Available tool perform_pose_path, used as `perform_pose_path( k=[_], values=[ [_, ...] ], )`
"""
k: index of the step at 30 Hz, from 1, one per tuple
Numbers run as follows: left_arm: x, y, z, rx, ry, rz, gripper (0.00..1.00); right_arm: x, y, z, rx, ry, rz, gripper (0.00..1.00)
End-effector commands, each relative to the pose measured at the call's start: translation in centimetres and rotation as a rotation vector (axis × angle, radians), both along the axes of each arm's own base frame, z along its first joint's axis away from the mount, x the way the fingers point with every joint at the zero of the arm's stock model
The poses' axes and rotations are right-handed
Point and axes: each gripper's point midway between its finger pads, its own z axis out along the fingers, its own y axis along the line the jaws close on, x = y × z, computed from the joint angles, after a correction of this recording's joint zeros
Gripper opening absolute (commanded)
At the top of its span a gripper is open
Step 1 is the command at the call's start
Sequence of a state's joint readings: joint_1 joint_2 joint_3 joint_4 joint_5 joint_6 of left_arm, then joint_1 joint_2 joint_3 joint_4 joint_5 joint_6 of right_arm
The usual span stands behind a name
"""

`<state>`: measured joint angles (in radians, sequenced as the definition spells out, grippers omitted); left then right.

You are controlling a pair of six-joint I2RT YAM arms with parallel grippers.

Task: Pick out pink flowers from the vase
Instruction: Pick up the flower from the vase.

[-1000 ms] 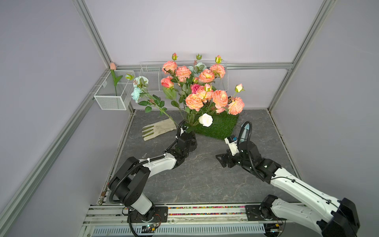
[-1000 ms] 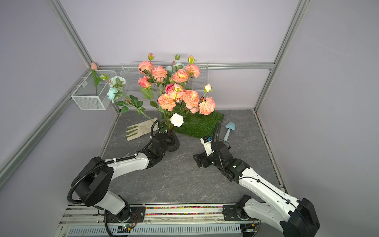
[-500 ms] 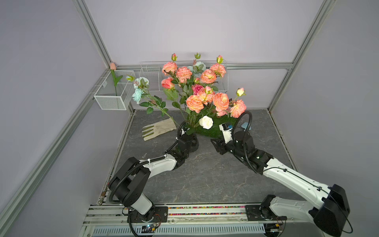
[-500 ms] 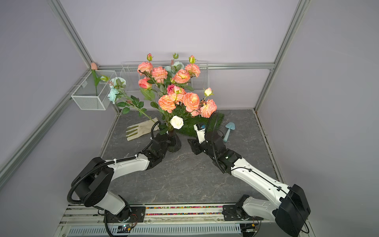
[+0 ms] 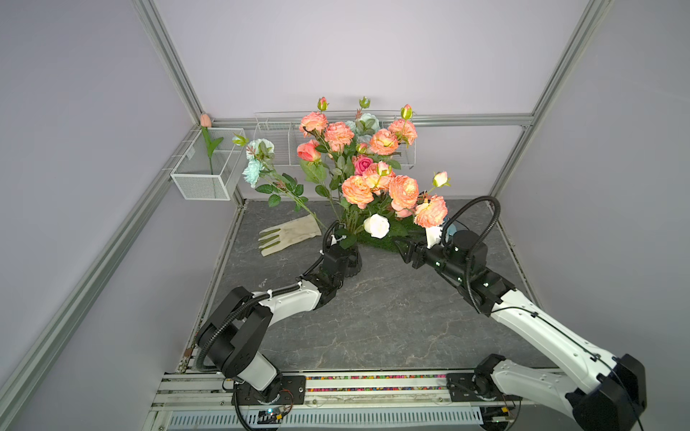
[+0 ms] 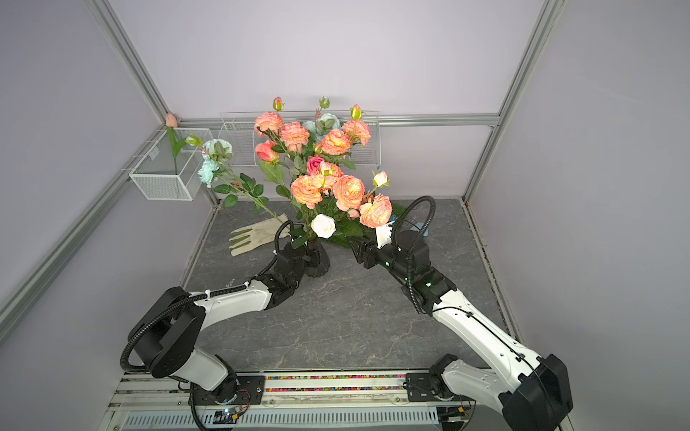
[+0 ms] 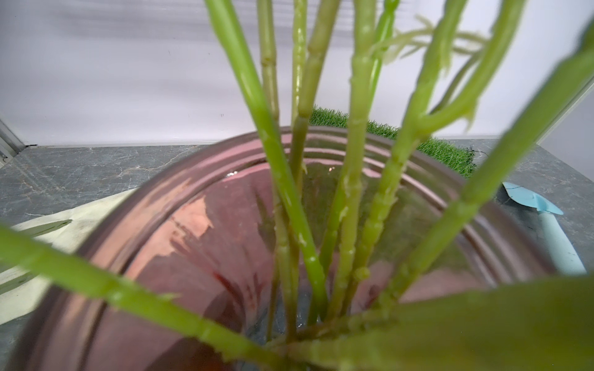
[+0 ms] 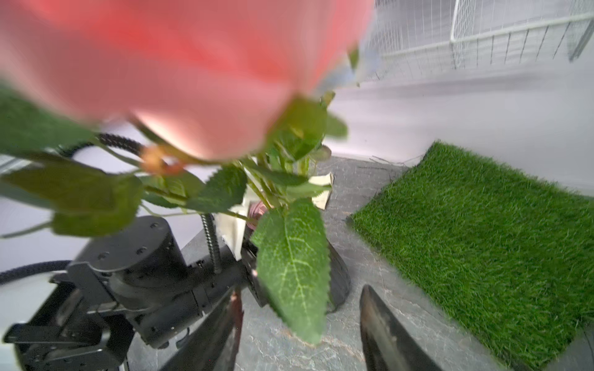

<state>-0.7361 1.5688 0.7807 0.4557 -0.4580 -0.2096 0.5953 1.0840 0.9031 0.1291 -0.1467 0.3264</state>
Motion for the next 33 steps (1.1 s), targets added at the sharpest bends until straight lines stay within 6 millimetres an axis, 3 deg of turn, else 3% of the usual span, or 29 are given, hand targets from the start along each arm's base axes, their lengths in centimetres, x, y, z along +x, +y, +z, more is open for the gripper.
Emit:
perform_pose_path(
  k=[1,6,14,28,33],
  values=[
    [-2.2,-0.6,-4.7,0.034,0.163,-0.064,0.00,-0.4,-0.5,3.6,0.025,-0.088,0.002,0.60],
    [-2.3,-0.7,-4.8,0.033,0.167,-0.068,0.00,0.0,-0.4,5.5,0.030,-0.113,0.000,0.64],
    [-2.5,-0.6,-4.6,0.034,0.158,-0.072,0.00,3.1,-1.4,6.9,0.095,-0.122,-0.065,0.66],
    [-2.9,-0.8,-5.0,0.027,0.169,-0.095,0.00,5.4,0.1,9.7,0.181,-0.157,-0.022,0.72],
    [-2.9,-0.7,-5.1,0.021,0.174,-0.085,0.00,5.9,0.6,9.3,0.204,-0.117,-0.006,0.65]
  ],
)
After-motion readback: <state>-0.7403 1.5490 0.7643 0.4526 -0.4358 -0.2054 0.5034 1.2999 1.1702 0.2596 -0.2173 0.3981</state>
